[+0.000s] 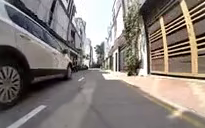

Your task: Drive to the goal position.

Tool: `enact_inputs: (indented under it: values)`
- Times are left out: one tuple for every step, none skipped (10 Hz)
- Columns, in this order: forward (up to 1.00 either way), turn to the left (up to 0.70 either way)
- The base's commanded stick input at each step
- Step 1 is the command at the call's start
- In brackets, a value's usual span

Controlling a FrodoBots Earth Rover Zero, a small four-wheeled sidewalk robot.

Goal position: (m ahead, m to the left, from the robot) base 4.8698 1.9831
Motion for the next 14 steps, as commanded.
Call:
enact_inputs:
  values:
    - [1.00,0.01]
    - [1.00,0.01]
    - [1.00,0.01]
    - [1.00,0.01]
    - [1.00,0.01]
    - [1.00,0.01]
    - [1.00,0.01]
    - [1.00,0.01]
    - [1.00,0.01]
    - [1.00,0.01]
    - [1.00,0.01]
    - [1.00,0.01]
    - [1.00,0.01]
    - [1.00,0.01]
